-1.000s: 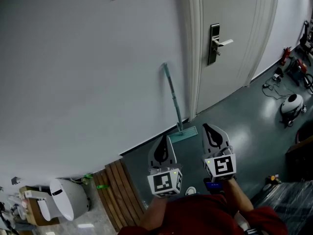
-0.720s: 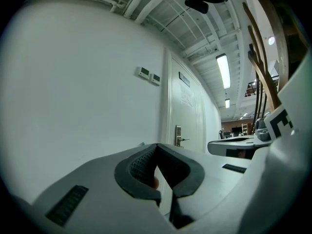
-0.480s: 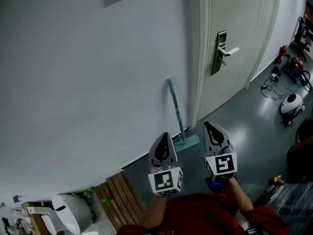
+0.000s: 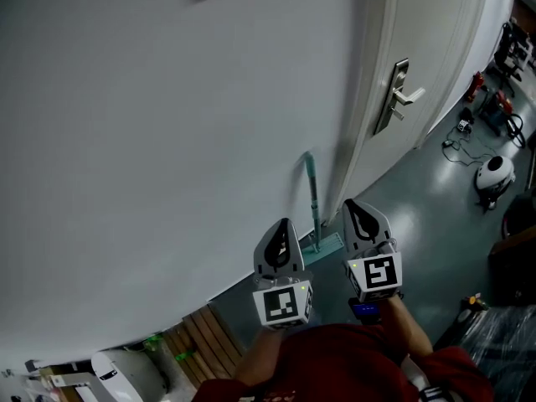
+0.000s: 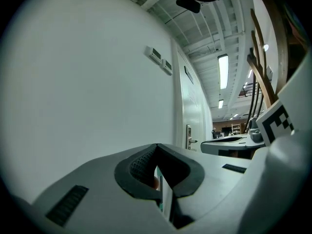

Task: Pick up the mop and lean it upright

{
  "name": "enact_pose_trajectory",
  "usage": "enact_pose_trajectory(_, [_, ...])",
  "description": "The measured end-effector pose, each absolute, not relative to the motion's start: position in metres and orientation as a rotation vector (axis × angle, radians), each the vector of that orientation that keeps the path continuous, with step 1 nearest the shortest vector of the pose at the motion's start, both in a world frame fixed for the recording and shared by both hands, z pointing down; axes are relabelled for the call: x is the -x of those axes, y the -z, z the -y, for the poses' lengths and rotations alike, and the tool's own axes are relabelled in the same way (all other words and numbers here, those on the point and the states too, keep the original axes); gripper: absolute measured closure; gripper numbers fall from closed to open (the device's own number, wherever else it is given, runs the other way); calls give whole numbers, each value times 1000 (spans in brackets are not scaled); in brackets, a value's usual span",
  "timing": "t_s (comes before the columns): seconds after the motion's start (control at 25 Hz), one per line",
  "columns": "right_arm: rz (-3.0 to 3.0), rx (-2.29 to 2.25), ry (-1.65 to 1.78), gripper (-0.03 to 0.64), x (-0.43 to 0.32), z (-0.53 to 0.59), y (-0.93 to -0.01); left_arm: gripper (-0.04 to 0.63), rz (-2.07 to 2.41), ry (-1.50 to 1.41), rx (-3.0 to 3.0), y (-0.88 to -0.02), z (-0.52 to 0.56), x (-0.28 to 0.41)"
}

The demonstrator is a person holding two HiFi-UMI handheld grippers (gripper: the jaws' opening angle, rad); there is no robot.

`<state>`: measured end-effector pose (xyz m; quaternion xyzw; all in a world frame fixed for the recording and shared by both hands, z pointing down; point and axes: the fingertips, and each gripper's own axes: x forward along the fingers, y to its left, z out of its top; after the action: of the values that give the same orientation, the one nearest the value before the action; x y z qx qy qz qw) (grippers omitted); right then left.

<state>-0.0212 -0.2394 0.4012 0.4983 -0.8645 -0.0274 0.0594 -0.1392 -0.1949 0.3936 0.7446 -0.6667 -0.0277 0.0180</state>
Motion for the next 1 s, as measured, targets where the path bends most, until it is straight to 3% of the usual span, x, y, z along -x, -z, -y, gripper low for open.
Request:
enact_pose_trajectory(0.28, [2579, -1530, 71, 598, 43, 261, -404, 583, 2023, 163, -2345, -388, 221, 155])
enact_pose_trajectory(0.96, [2657, -1463, 40, 597, 43, 312, -424, 583, 2112, 29, -2266, -400, 257, 153])
enact_pose_trajectory(1.0, [2670, -1442, 26, 570, 46, 314, -428, 583, 2113, 33, -2264, -401, 257, 152])
